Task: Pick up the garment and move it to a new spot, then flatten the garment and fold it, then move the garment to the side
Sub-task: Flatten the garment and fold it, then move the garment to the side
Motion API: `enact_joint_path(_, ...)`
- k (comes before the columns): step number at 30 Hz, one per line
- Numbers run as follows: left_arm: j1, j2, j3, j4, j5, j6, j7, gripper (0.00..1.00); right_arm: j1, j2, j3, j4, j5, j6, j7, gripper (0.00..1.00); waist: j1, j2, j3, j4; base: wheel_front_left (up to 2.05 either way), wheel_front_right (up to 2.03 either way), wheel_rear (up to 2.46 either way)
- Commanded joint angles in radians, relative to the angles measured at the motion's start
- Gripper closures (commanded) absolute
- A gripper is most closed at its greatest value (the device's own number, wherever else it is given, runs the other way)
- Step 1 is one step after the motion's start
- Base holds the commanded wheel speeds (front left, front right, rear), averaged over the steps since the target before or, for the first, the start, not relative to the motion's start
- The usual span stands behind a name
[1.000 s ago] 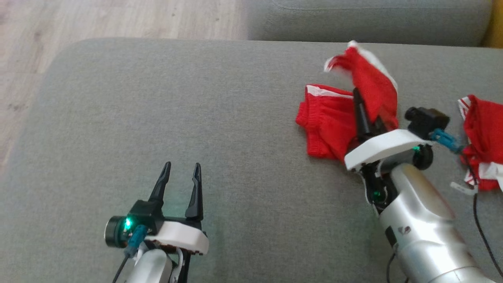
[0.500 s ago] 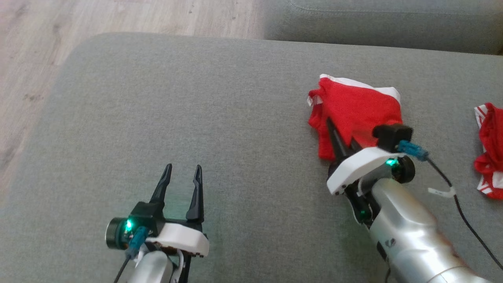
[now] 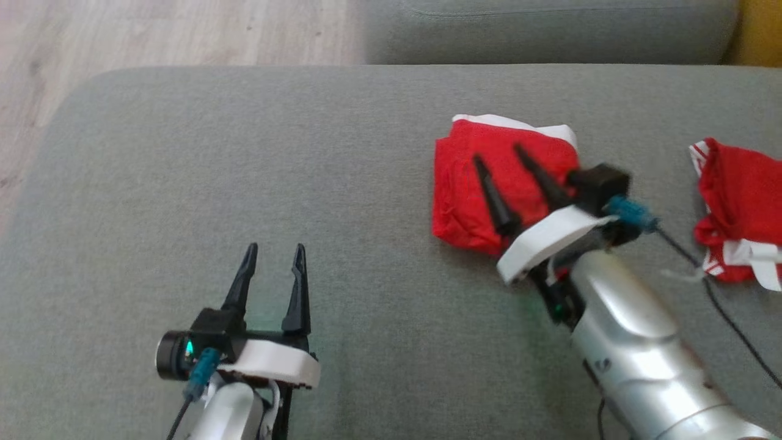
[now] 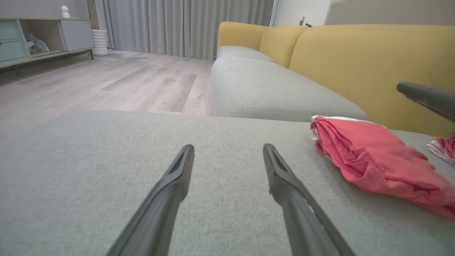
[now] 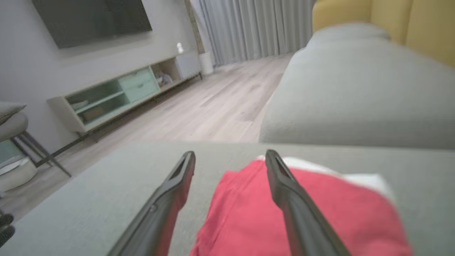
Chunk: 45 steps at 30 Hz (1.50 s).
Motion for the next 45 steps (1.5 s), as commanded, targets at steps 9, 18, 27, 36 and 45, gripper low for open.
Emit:
enact_joint_path(9,-0.032,0.007,0.064,-0.093,0.015,-0.003,-0.005,0.00,0.162,0.012,-0.321,-0.268,-0.263,-0.001,-0.014,0.00,0.0000,-0.0001,-0.018,-0.062,0.00,0.00,0.00)
enact_joint_path(18,0.001,0.003,0.102,-0.133,0.028,-0.011,-0.005,0.00,0.382,0.012,-0.463,-0.504,-0.285,-0.001,-0.014,0.00,0.0000,-0.0001,-0.009,-0.103,0.00,0.00,0.00)
enact_joint_path(27,0.002,0.000,0.113,-0.139,0.040,-0.024,-0.005,0.00,0.406,0.012,-0.460,-0.537,-0.284,-0.001,-0.014,0.00,0.0000,-0.0001,0.032,-0.103,0.00,0.00,0.00)
enact_joint_path(36,-0.037,-0.001,0.092,-0.134,0.043,-0.030,-0.005,0.00,0.282,0.012,-0.454,-0.430,-0.295,-0.001,-0.002,0.00,0.0000,-0.0001,0.110,-0.055,0.00,0.00,0.00)
enact_joint_path(45,-0.071,-0.001,0.064,-0.130,0.031,-0.027,-0.005,0.00,0.110,0.012,-0.463,-0.251,-0.289,-0.001,0.122,0.00,0.0000,-0.0001,0.175,-0.002,0.00,0.00,0.00)
